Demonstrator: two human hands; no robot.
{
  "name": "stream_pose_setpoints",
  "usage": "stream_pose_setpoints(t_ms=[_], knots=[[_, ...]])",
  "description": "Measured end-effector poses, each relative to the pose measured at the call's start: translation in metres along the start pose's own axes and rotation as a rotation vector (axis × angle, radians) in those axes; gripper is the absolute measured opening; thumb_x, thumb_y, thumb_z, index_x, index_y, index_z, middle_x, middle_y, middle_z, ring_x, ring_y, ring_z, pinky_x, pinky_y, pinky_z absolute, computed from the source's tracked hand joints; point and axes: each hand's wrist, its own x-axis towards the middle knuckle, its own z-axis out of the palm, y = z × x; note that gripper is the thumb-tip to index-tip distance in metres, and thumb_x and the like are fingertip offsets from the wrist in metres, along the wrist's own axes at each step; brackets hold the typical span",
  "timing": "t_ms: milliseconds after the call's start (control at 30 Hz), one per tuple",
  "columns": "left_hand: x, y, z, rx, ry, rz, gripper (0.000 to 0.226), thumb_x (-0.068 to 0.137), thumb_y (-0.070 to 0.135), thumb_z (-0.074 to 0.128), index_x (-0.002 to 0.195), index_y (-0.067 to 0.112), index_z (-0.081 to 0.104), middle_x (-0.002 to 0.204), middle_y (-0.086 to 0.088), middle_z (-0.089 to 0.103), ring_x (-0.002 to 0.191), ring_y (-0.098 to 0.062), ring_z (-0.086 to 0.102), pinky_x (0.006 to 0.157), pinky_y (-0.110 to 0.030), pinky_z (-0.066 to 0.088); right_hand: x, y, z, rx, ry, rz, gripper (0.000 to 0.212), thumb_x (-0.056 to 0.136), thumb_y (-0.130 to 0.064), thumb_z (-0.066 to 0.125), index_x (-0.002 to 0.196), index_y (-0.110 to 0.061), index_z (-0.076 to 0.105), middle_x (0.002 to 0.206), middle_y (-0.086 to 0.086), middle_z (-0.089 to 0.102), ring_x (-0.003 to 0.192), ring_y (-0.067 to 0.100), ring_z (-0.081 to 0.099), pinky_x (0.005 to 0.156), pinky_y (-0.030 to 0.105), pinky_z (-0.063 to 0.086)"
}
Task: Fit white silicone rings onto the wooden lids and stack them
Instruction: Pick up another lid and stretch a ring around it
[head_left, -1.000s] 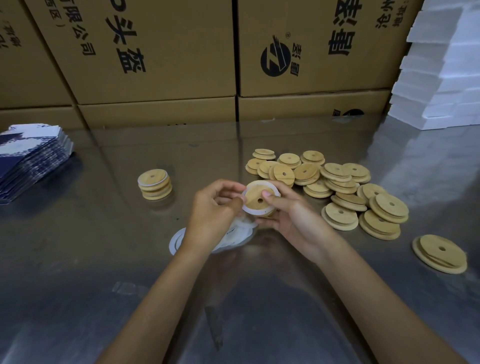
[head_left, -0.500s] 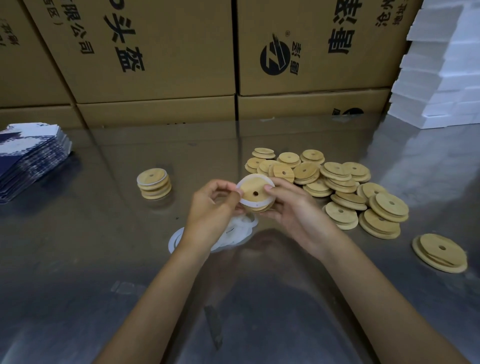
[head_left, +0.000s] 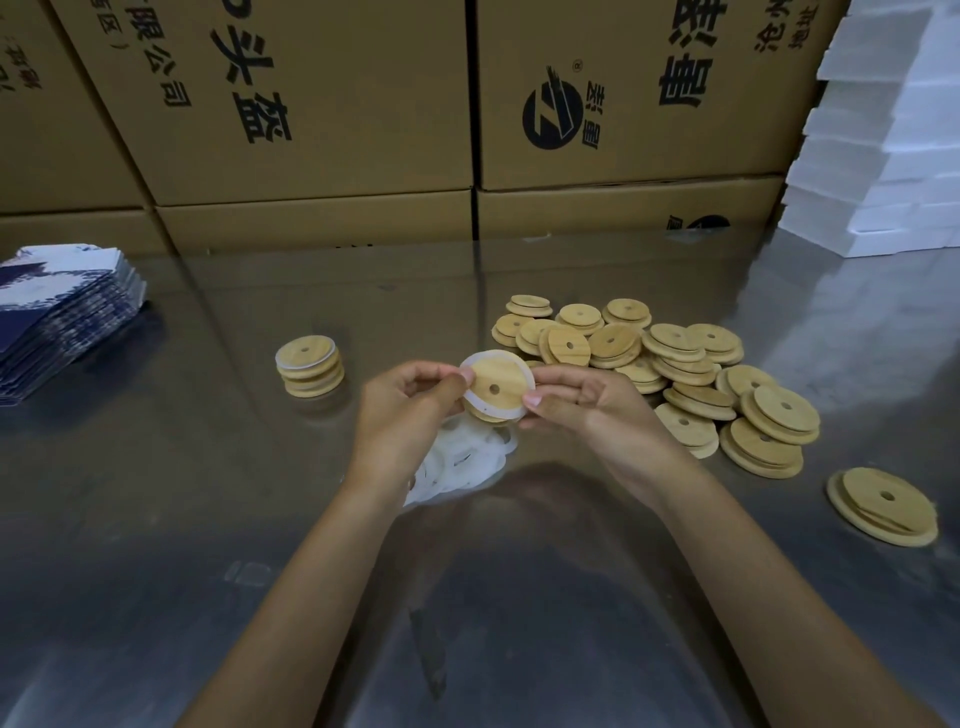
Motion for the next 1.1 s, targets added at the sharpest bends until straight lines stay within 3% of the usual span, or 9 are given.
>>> stream_pose_setpoints(t_ms=[167,300,467,667,900,1100], knots=[[0.001,-0.003,0.000,-0.025,-0.012,-0.020,0.009,0.084,0.009,0.074,0.092,0.005,0.071,0.088,-0.008,0.076,0.087,-0.020,0.073,0.080,-0.027,0.058,0.000,0.002,0.007,0.097,0.040,0.062,0.025,0.094,0.003,0.062,0.119,0.005,0.065,0.111,0.022,0.073,0.099,0.024,0.071,0.092,0.035,0.059],[0.000,-0.004,0.002,0.033,-0.010,0.080,0.001,0.085,0.007,0.072,0.085,0.007,0.071,0.085,-0.004,0.075,0.087,-0.018,0.073,0.078,-0.026,0.059,0.000,0.004,0.014,0.073,0.059,0.096,0.028,0.091,0.005,0.064,0.120,0.004,0.062,0.113,0.026,0.071,0.101,0.034,0.070,0.095,0.046,0.057],[-0.005,-0.007,0.007,0.137,-0.066,0.227,0.007,0.088,0.004,0.068,0.082,0.008,0.070,0.080,0.001,0.075,0.080,-0.012,0.073,0.075,-0.023,0.059,-0.003,0.004,0.012,0.043,0.062,0.081,0.027,0.094,-0.007,0.067,0.121,-0.002,0.066,0.109,0.021,0.074,0.109,0.040,0.068,0.101,0.058,0.051],[0.000,-0.004,0.005,0.081,-0.064,0.079,0.009,0.091,0.003,0.063,0.084,0.004,0.068,0.087,-0.008,0.075,0.086,-0.021,0.073,0.080,-0.030,0.059,-0.003,0.006,0.014,0.091,0.057,0.072,0.029,0.094,-0.006,0.065,0.122,0.001,0.064,0.113,0.024,0.072,0.111,0.039,0.068,0.101,0.051,0.052],[-0.001,-0.003,0.004,0.168,-0.174,0.096,0.010,0.091,0.004,0.064,0.082,0.007,0.068,0.078,-0.002,0.071,0.075,-0.010,0.068,0.073,-0.018,0.057,-0.002,0.004,0.009,0.196,0.089,0.089,0.027,0.096,-0.007,0.063,0.123,-0.003,0.066,0.114,0.018,0.074,0.108,0.028,0.071,0.091,0.033,0.057],[-0.003,-0.005,0.005,0.280,-0.198,0.155,0.009,0.092,0.015,0.065,0.084,0.011,0.068,0.078,-0.002,0.074,0.082,-0.018,0.071,0.078,-0.032,0.060,-0.002,0.005,0.008,0.220,0.102,0.089,0.025,0.097,-0.008,0.062,0.121,-0.004,0.067,0.114,0.017,0.074,0.107,0.026,0.071,0.089,0.031,0.057]])
